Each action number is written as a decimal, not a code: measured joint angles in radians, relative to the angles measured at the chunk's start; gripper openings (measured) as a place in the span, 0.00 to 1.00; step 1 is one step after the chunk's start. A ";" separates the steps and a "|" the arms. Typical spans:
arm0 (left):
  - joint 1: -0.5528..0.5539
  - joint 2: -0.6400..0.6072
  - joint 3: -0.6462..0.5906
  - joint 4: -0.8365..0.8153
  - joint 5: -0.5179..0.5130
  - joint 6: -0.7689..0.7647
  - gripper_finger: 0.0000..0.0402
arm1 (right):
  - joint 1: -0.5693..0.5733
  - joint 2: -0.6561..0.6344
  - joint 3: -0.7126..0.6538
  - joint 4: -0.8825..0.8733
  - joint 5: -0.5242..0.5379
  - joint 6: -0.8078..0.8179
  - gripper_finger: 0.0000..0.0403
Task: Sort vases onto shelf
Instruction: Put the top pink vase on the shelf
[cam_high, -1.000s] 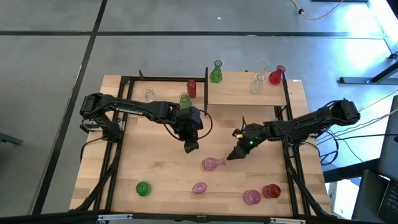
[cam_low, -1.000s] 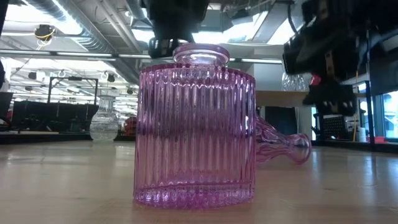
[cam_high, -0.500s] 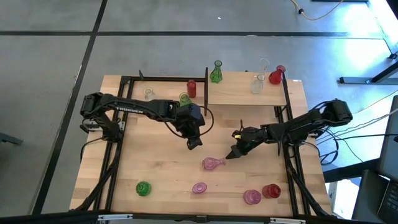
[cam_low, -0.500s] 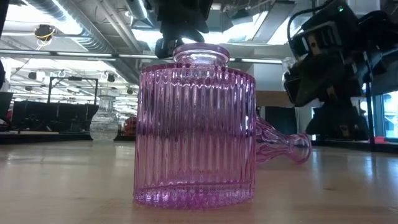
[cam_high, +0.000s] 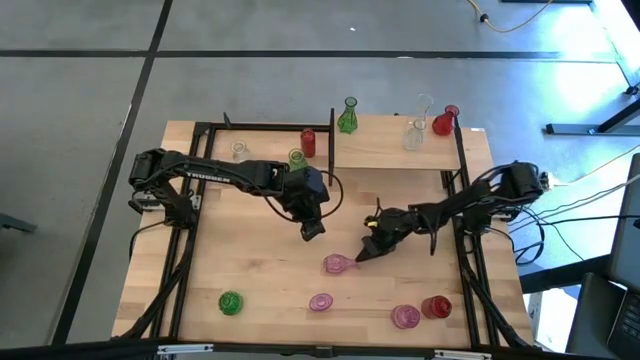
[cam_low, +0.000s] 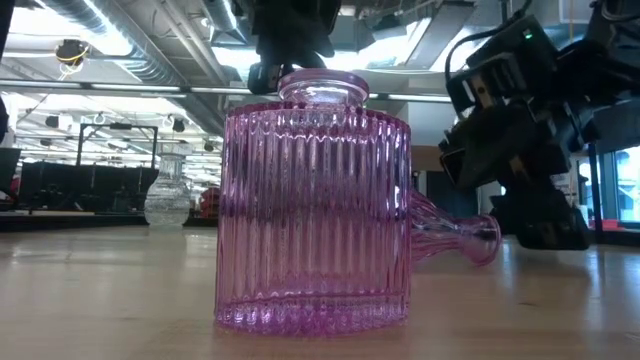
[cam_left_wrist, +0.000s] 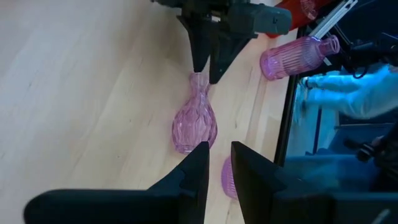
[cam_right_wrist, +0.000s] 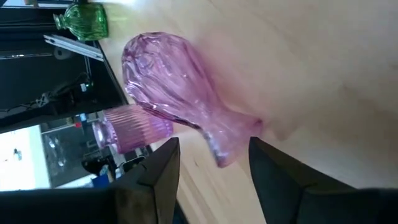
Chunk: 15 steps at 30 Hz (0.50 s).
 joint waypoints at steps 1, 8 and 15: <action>0.000 0.000 0.000 0.000 -0.001 0.000 0.16 | 0.000 0.004 0.008 0.000 -0.014 0.007 0.43; 0.002 0.000 0.000 0.000 -0.029 0.001 0.16 | 0.000 0.055 0.042 -0.003 -0.073 0.056 0.43; 0.015 0.000 0.000 0.001 -0.048 0.002 0.16 | 0.000 0.114 0.074 0.018 -0.053 0.056 0.25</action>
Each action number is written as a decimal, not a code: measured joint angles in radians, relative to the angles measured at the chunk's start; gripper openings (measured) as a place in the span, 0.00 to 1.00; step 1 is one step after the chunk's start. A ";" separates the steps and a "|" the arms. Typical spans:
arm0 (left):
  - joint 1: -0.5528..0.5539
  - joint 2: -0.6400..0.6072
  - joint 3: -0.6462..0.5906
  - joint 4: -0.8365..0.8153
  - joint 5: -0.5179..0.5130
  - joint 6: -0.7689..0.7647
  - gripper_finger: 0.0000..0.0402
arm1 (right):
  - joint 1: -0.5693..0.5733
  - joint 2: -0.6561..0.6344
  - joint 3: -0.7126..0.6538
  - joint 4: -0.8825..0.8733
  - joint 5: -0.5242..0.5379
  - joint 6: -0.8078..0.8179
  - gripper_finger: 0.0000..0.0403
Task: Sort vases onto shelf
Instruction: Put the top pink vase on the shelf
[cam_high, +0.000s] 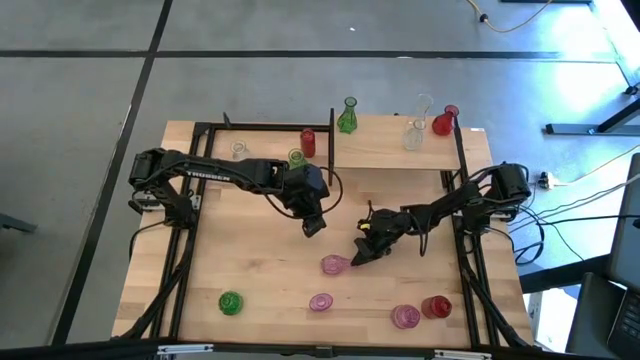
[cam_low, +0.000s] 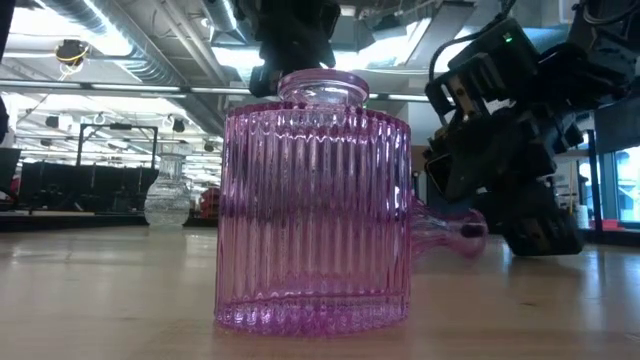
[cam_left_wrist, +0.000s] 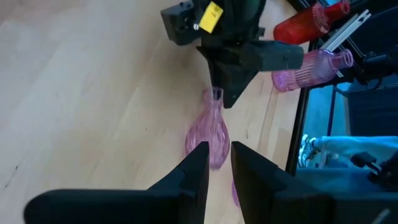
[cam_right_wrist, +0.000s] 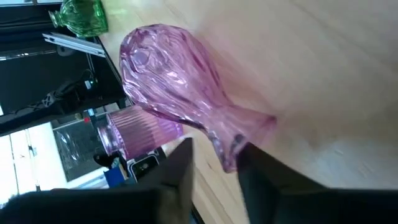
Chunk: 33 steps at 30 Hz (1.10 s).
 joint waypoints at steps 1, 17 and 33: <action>0.002 0.000 0.000 0.000 -0.002 0.002 0.16 | 0.000 0.000 0.006 -0.001 0.004 -0.010 0.20; 0.005 0.000 0.000 0.000 -0.004 0.023 0.16 | -0.011 -0.107 0.022 -0.083 0.110 -0.141 0.01; 0.022 0.000 0.000 -0.005 0.007 0.033 0.16 | -0.056 -0.329 0.689 -1.520 0.261 -0.747 0.00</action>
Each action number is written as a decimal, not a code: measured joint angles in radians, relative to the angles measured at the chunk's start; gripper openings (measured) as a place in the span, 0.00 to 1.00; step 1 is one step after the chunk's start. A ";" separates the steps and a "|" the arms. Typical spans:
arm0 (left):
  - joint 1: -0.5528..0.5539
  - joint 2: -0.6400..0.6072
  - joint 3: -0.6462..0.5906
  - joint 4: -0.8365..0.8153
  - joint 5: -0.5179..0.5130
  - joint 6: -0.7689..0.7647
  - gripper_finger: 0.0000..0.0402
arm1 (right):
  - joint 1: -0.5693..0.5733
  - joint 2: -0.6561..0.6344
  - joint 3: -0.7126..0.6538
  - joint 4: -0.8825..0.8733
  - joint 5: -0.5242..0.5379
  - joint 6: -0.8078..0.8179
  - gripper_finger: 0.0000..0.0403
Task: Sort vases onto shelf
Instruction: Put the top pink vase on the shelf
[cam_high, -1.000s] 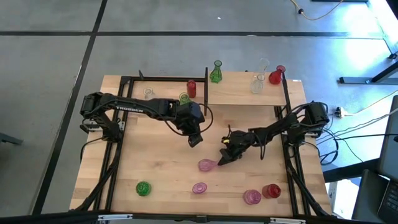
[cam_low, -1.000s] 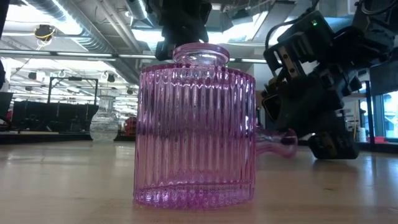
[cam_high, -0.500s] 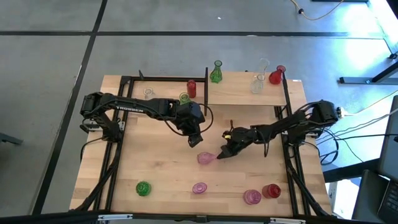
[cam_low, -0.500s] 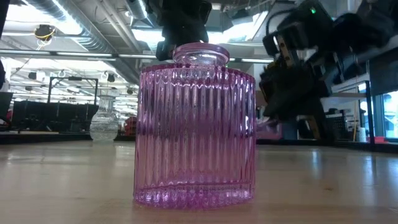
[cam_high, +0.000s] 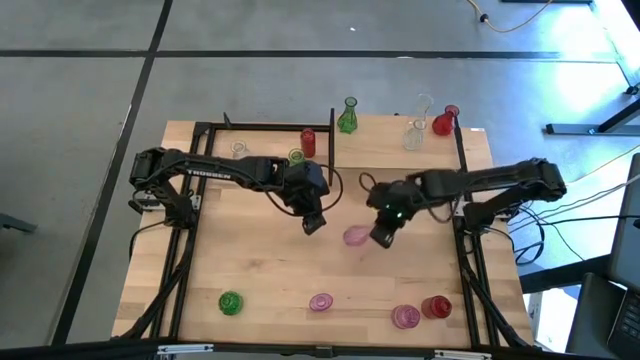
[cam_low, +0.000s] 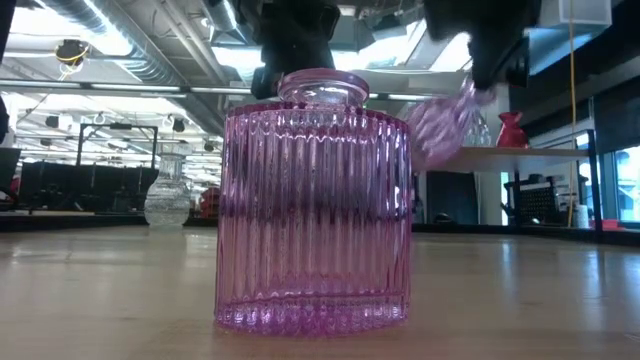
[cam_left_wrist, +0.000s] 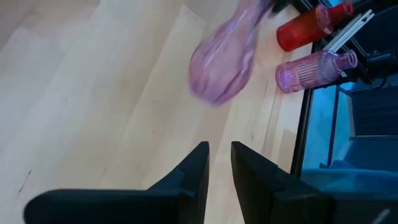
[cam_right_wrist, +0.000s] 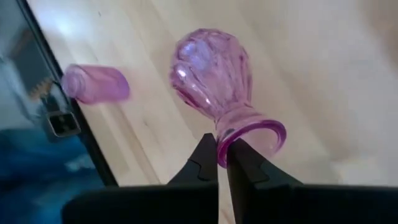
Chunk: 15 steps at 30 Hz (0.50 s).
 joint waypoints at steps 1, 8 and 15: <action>0.004 0.000 0.000 0.000 0.006 0.002 0.16 | -0.010 0.000 0.048 -0.076 0.014 -0.026 0.00; 0.026 0.000 0.000 -0.003 0.038 0.050 0.16 | -0.163 0.013 0.380 -0.622 0.115 -0.200 0.00; 0.049 0.000 0.000 -0.002 0.042 0.092 0.16 | -0.351 0.088 0.589 -0.647 0.119 -0.344 0.00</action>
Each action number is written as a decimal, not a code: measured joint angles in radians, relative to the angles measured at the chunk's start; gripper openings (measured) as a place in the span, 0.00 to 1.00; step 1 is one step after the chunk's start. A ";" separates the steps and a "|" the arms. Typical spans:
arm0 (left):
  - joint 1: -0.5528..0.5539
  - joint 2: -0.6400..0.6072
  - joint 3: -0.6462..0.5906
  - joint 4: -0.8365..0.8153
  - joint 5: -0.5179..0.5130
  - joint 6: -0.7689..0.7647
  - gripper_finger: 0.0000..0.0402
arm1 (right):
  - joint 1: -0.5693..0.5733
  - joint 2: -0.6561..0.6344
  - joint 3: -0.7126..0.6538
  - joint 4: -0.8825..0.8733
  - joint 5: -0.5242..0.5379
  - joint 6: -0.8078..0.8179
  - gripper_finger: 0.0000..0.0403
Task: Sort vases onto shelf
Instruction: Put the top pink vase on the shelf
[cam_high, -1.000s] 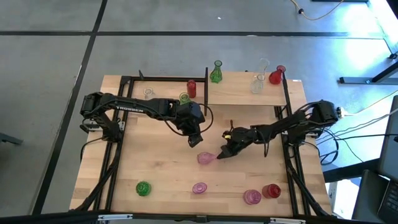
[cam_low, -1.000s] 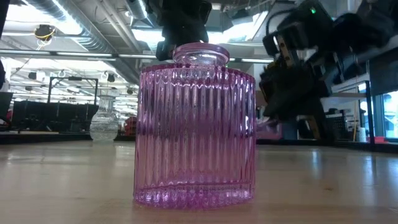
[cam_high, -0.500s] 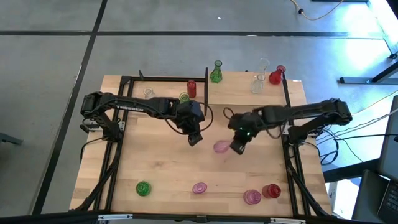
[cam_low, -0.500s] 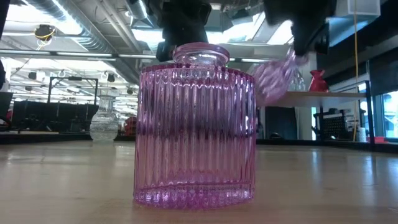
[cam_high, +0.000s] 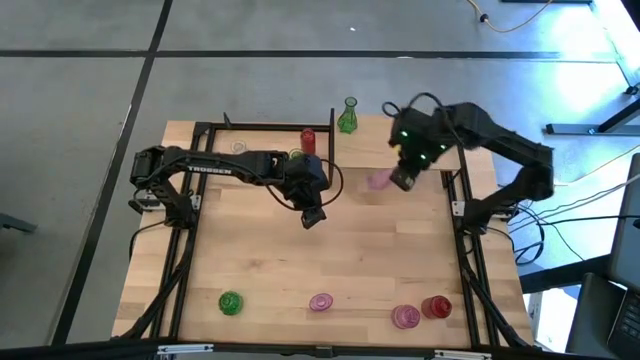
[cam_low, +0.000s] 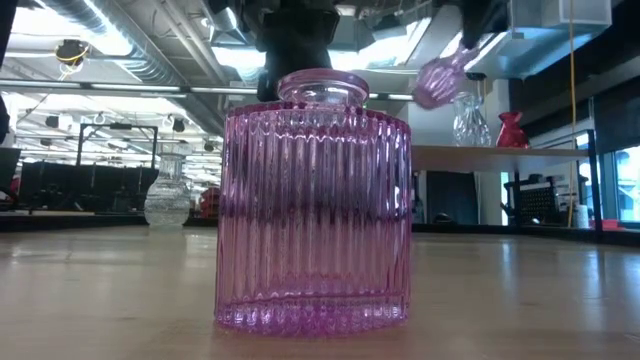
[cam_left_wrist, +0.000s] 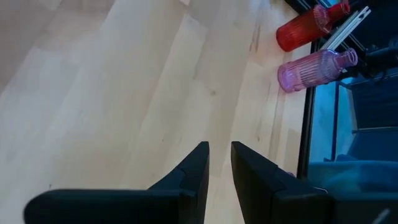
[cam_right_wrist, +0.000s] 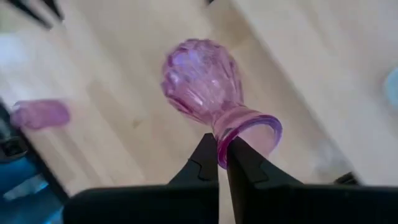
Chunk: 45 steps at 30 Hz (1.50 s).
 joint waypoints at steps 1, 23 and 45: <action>0.003 0.000 0.000 0.000 0.004 0.004 0.16 | -0.018 0.021 0.019 0.000 0.012 -0.014 0.00; -0.010 -0.084 0.012 0.231 -0.229 0.469 0.17 | -0.027 0.103 0.086 0.016 -0.112 -0.084 0.00; -0.029 -0.082 0.010 0.318 -0.364 0.400 0.58 | 0.095 0.145 0.086 0.260 -0.139 -0.084 0.00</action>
